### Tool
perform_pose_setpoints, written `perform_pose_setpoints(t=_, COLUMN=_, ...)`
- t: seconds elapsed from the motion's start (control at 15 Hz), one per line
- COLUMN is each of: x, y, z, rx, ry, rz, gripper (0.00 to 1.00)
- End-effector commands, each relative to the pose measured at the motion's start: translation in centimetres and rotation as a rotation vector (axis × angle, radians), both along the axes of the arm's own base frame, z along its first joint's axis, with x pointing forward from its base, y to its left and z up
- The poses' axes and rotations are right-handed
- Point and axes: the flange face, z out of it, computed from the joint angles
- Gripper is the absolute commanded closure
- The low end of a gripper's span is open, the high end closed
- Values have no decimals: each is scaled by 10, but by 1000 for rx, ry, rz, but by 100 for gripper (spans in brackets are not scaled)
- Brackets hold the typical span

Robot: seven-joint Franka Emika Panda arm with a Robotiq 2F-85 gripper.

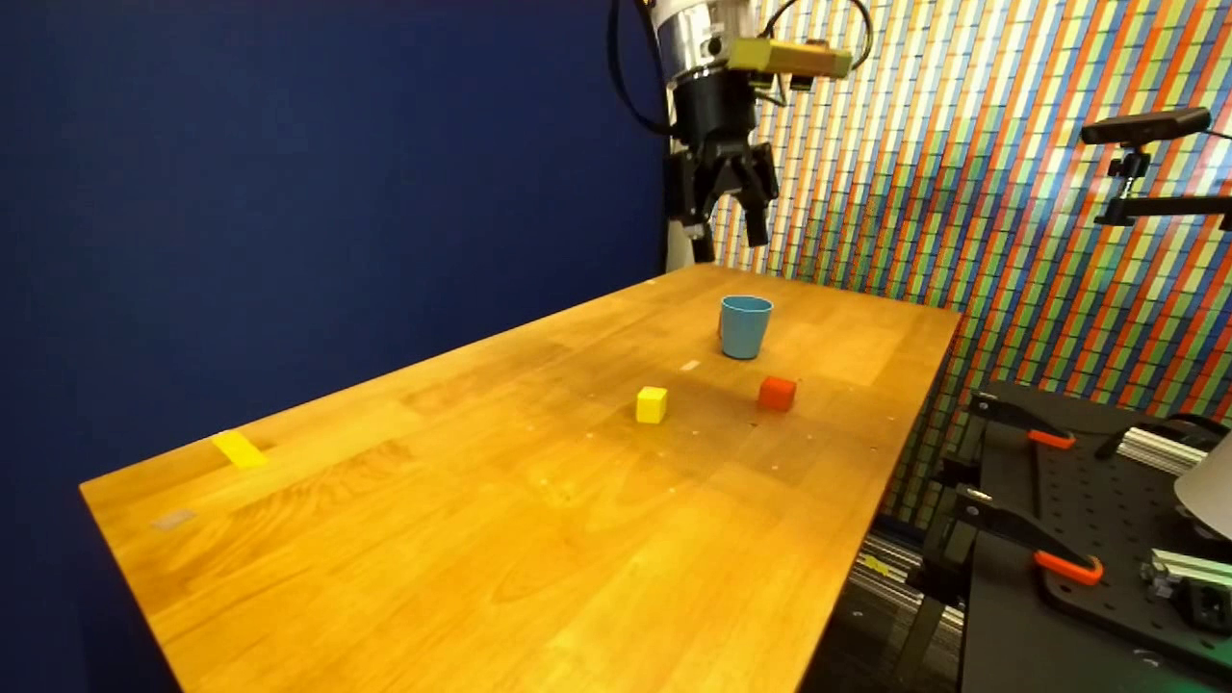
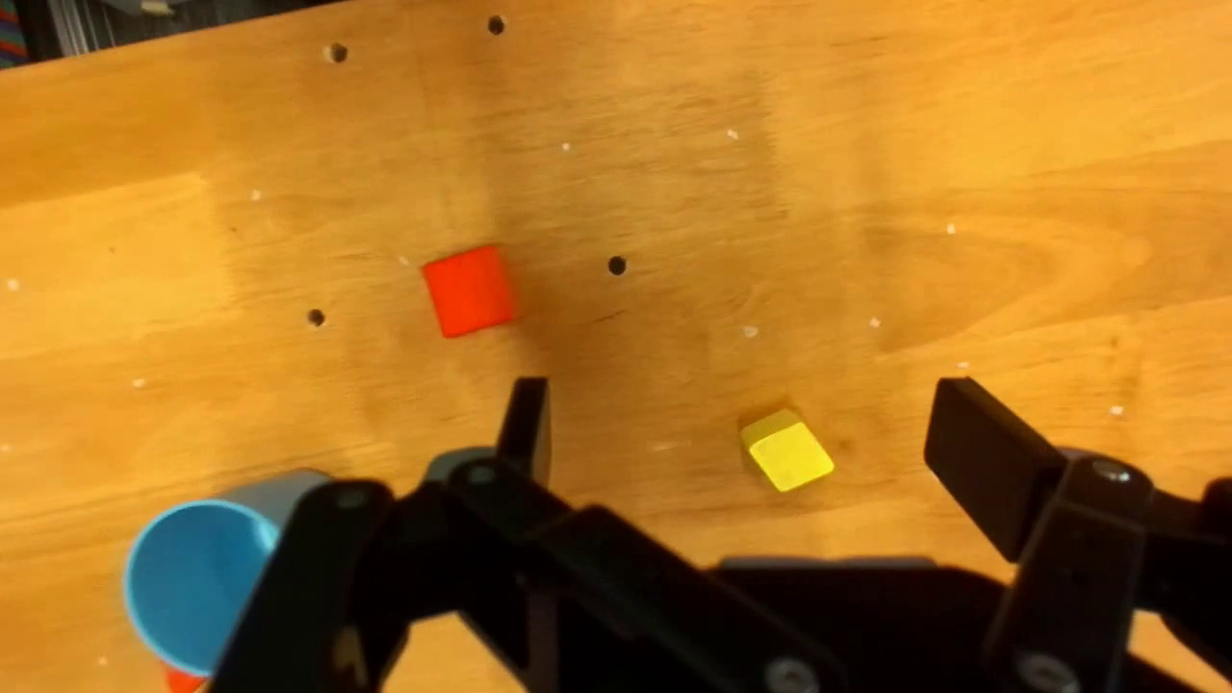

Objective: Put the yellow cube inside the blue cup

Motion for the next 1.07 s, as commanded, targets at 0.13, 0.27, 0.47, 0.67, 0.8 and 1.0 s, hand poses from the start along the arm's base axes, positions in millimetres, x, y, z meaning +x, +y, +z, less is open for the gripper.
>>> perform_pose_setpoints(t=0.13, x=42, y=25, z=-67, rx=26, ry=123, rz=-21, gripper=0)
perform_pose_setpoints(t=0.27, x=26, y=23, z=-69, rx=5, ry=100, rz=-12, gripper=0)
perform_pose_setpoints(t=0.47, x=38, y=18, z=-103, rx=13, ry=184, rz=-39, gripper=0)
perform_pose_setpoints(t=0.67, x=52, y=14, z=-133, rx=17, ry=207, rz=-52, gripper=0)
perform_pose_setpoints(t=0.8, x=65, y=15, z=-151, rx=28, ry=212, rz=-44, gripper=0)
perform_pose_setpoints(t=1.0, x=84, y=19, z=-167, rx=44, ry=216, rz=-30, gripper=0)
